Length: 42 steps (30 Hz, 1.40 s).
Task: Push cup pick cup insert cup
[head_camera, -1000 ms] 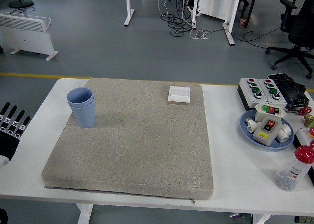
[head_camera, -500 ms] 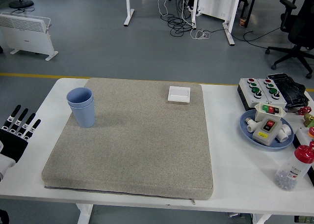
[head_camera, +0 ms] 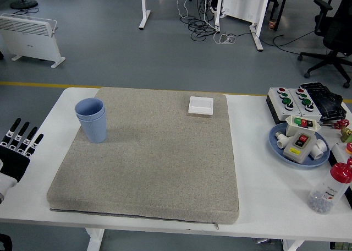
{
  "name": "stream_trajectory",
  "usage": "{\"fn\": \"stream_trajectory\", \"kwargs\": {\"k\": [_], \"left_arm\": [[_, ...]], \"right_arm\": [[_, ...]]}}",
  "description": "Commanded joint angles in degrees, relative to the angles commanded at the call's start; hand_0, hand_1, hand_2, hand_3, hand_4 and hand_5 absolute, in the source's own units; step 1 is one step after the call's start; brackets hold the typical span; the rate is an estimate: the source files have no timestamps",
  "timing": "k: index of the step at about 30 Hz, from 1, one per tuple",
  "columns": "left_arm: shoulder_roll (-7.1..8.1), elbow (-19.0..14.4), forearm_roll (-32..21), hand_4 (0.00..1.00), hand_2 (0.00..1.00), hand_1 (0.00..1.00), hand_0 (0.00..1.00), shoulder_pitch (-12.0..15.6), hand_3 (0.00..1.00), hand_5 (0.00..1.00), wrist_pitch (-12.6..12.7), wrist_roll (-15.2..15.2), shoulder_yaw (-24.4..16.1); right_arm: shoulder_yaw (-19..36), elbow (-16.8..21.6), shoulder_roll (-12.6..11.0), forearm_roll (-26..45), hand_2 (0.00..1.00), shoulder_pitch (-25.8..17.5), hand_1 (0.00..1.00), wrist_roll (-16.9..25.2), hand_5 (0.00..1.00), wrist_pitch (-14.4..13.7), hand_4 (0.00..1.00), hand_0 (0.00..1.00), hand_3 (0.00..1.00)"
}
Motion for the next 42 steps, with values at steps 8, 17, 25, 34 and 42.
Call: {"fn": "stream_trajectory", "kwargs": {"k": [8, 17, 25, 34, 42], "left_arm": [[-0.27, 0.3, 0.6, 0.648, 0.908, 0.856, 0.854, -0.2, 0.811, 0.998, 1.0, -0.4, 0.3], [-0.13, 0.3, 0.6, 0.649, 0.907, 0.857, 0.855, -0.1, 0.814, 0.998, 1.2, -0.6, -0.1], [-0.32, 0.6, 0.5, 0.648, 0.907, 0.857, 0.854, -0.4, 0.817, 0.998, 1.1, -0.6, 0.0], [-0.21, 1.1, 0.7, 0.646, 0.908, 0.857, 0.856, -0.3, 0.817, 0.998, 1.2, -0.3, 0.4], [-0.13, 1.0, 0.7, 0.647, 0.908, 0.857, 0.857, -0.1, 0.817, 0.998, 1.2, -0.4, 0.3]], "right_arm": [[-0.2, 0.0, 0.0, 0.6, 0.674, 0.3, 0.657, 0.1, 0.484, 0.1, 0.143, 0.729, 0.592], [0.1, 0.0, 0.0, 0.4, 0.674, 0.3, 0.657, 0.1, 0.484, 0.1, 0.144, 0.729, 0.592], [0.4, 0.0, 0.1, 0.3, 0.674, 0.3, 0.657, 0.2, 0.484, 0.1, 0.144, 0.729, 0.591], [1.2, 0.0, 0.2, -0.8, 0.674, 0.0, 0.657, 0.1, 0.483, -0.1, 0.143, 0.728, 0.591], [1.3, 0.0, 0.1, -0.8, 0.674, -0.2, 0.657, 0.2, 0.484, 0.0, 0.144, 0.728, 0.591]]}}
